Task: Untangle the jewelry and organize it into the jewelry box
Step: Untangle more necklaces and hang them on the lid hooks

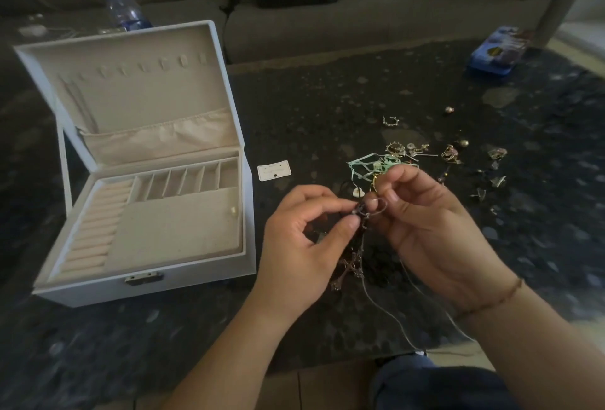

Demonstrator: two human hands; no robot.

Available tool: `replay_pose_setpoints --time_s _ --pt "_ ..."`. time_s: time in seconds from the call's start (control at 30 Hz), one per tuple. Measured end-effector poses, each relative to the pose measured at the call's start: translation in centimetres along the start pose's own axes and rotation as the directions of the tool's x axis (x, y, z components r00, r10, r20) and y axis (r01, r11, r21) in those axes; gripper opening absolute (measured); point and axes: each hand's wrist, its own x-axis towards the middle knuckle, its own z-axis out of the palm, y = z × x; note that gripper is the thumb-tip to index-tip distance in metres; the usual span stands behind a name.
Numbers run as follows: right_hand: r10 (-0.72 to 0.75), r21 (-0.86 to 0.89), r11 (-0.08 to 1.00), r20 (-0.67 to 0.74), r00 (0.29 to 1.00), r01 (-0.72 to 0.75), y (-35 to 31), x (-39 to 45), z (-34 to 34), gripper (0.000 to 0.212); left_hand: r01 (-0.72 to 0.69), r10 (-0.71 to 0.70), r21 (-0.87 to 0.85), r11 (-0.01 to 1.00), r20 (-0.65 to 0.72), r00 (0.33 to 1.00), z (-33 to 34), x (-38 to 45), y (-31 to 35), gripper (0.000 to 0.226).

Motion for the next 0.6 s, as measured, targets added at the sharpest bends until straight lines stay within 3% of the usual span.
replay_pose_setpoints --time_s 0.07,0.17,0.27,0.37,0.47,0.53,0.6 --pt "-0.017 -0.059 0.998 0.007 1.000 0.017 -0.1 0.0 0.0 0.016 0.002 -0.002 0.009 1.000 -0.007 1.000 -0.1 0.1 0.0 0.009" --pt "-0.034 -0.292 0.956 -0.023 0.999 0.026 -0.6 -0.2 0.2 0.015 0.049 -0.051 -0.054 0.997 -0.035 0.998 -0.2 0.1 0.3 0.008" --pt "-0.053 -0.608 0.794 -0.079 0.995 -0.006 -0.8 -0.4 0.0 0.021 0.197 -0.214 -0.257 0.946 -0.038 0.976 -0.4 0.3 0.7 0.007" --pt "-0.144 -0.760 0.648 -0.064 0.987 0.046 -0.7 -0.8 -0.1 0.025 0.280 -0.302 -0.348 0.895 -0.009 0.953 -0.4 0.3 1.1 0.012" --pt "-0.329 -0.816 0.515 0.096 0.940 0.264 -0.8 -1.6 0.5 0.018 0.265 -0.288 -0.290 0.920 -0.038 0.957 -0.4 0.4 1.3 0.011" --pt "-0.365 -0.833 0.410 0.224 0.904 0.372 -0.8 -2.0 0.9 0.030 0.240 -0.255 -0.250 0.938 -0.030 0.966 -0.4 0.4 1.3 0.011" --pt "-0.403 -0.860 0.282 0.295 0.866 0.425 -0.6 -1.8 1.1 0.024 0.213 -0.220 -0.226 0.950 -0.004 0.975 -0.5 0.4 1.4 0.011"
